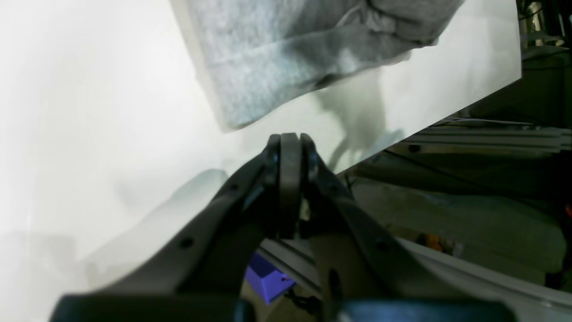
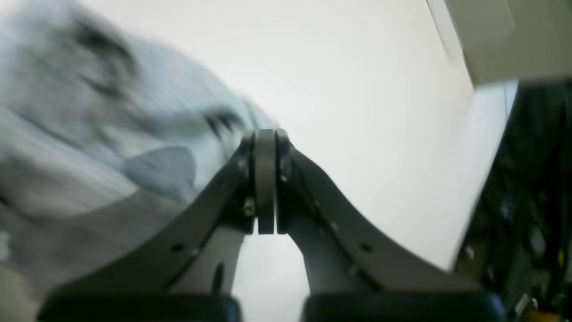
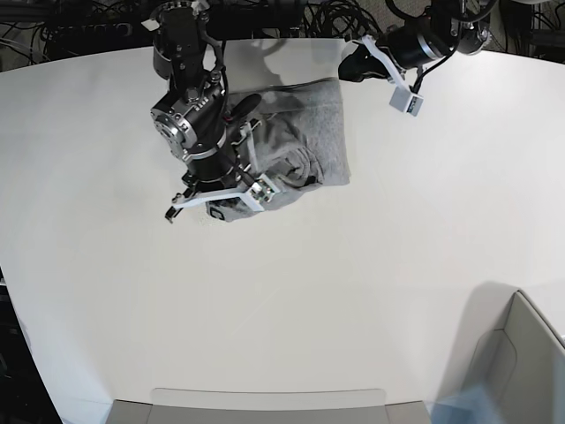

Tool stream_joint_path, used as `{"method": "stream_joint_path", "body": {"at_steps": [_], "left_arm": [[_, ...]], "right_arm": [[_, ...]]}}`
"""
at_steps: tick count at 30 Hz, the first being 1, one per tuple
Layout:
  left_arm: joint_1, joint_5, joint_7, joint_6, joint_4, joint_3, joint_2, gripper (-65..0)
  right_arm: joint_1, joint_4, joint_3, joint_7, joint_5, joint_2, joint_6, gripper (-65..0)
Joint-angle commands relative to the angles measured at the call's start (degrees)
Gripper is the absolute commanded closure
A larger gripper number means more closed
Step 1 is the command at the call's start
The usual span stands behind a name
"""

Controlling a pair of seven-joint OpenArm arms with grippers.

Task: Fold the T-shirt properly
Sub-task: 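Press the folded end flat with the right gripper, then lift away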

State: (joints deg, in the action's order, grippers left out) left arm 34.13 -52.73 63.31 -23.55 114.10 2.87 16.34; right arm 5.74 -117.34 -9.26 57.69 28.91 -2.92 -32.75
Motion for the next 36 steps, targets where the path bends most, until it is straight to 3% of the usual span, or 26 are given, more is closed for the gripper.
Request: {"method": "stream_joint_path", "body": {"at_steps": [1,4,7,11,15,17,20,30,36], "left_arm": [[0.2,-1.1,-0.6,-0.3,0.8,-0.1,0.2,0.0],[0.2,-1.1,-0.7,-0.3,0.8,-0.2,0.1,0.0],[0.2,-1.1,-0.7,-0.3,0.8,0.2,0.1,0.0],[0.2,-1.1,-0.8,-0.3,0.8,0.2,0.2,0.0],[0.2,-1.1,-0.8,-0.3,0.8,0.2,0.2,0.0],[0.1,-1.1,-0.8,-0.3,0.8,0.2,0.2,0.0],[0.1,-1.1,-0.8,-0.3,0.8,0.2,0.1,0.0],[0.0,-1.1,-1.0,-0.3,0.8,0.0,0.1,0.0],[-1.6,-1.1,-1.0,-0.3,0.8,0.1,0.1,0.0]], "right_arm": [[-0.7,-0.9,1.8,-0.9,-0.1,0.2,0.2,0.0],[-0.2,-0.8,4.7,-0.8,-1.5,0.7,0.1,0.0],[2.5,1.0,2.0,-0.4,-1.6,0.4,-0.1,0.0],[6.4,4.2,-12.9,5.2,-1.9,2.3,-0.2,0.0],[7.6,4.2,-31.5,5.3,-1.9,3.6,-0.2,0.0],[7.4,3.5,-35.0,5.2,-1.7,3.3,-0.1,0.0],[6.8,2.8,-33.2,4.0,-1.5,2.3,0.0,0.0],[-2.6,5.8,-16.1,3.3,-1.9,2.2,0.1,0.0],[-9.6,17.0,-14.5,3.4,-1.9,1.8,-0.1,0.0]]}}
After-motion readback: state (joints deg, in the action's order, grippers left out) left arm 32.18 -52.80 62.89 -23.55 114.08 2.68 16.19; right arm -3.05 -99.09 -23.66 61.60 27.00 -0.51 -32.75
